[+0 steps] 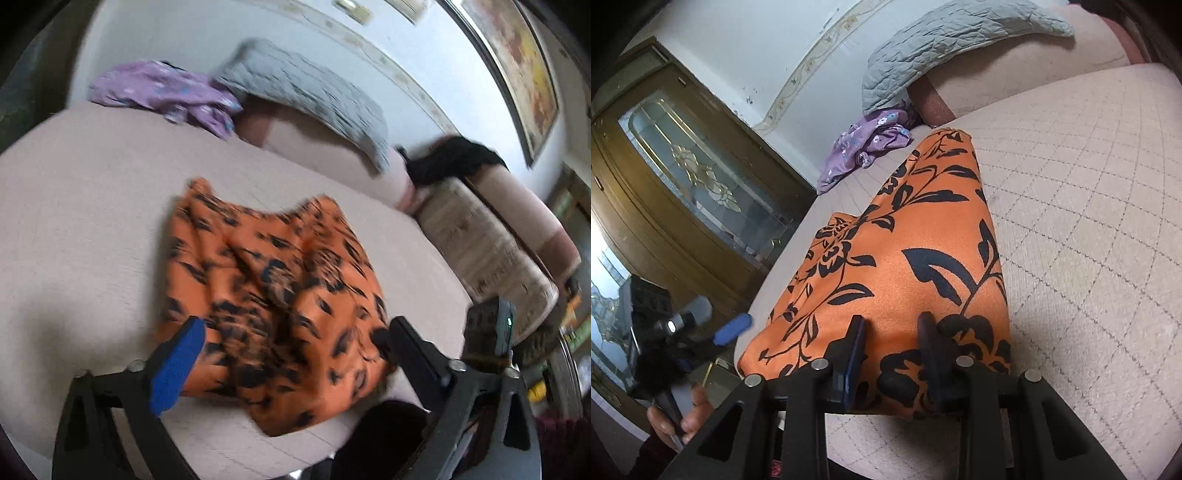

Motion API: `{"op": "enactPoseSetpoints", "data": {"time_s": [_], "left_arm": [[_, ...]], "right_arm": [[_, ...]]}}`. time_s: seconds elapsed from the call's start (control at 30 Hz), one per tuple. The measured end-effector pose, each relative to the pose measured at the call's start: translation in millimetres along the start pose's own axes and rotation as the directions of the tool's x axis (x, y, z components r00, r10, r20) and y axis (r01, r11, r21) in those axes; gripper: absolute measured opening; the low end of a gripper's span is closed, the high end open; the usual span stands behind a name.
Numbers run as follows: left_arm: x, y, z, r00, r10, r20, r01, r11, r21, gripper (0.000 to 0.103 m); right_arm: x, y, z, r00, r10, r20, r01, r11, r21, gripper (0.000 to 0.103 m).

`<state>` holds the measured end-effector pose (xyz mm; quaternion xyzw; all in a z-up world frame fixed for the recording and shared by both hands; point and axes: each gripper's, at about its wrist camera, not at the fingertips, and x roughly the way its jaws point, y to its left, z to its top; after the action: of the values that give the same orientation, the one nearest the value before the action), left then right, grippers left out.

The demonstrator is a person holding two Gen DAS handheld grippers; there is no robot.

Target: Fold small clothes

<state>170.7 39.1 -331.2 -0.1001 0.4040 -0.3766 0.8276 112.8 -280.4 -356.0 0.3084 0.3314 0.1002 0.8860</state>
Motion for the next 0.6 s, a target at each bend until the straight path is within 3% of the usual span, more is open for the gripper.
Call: {"op": "enactPoseSetpoints", "data": {"time_s": [0.1,0.2,0.37,0.5,0.6], "left_arm": [[21.3,0.2,-3.4,0.996,0.010,-0.085,-0.011,1.000,-0.014,0.075],[31.7,7.8,-4.8,0.991,0.005,-0.131,-0.013,0.998,-0.061,0.074],[20.2,18.8,-2.1,0.996,-0.038,-0.081,0.026,0.990,-0.139,0.075],[11.9,22.0,0.9,0.999,0.021,-0.043,-0.026,0.991,-0.130,0.075],[21.9,26.8,-0.3,0.995,0.048,-0.086,-0.060,0.989,-0.136,0.075]], "right_arm": [[-1.2,-1.6,-0.2,1.000,0.012,0.001,-0.012,1.000,0.010,0.033],[-1.2,-3.1,0.0,1.000,0.024,0.002,-0.024,1.000,0.020,0.033],[-1.3,-6.7,0.6,0.999,0.042,0.006,-0.042,0.998,0.040,0.033],[-0.9,-8.0,1.1,0.999,0.048,0.007,-0.048,0.998,0.044,0.033],[-0.9,-8.9,1.3,0.999,0.054,0.009,-0.054,0.997,0.049,0.033]]}}
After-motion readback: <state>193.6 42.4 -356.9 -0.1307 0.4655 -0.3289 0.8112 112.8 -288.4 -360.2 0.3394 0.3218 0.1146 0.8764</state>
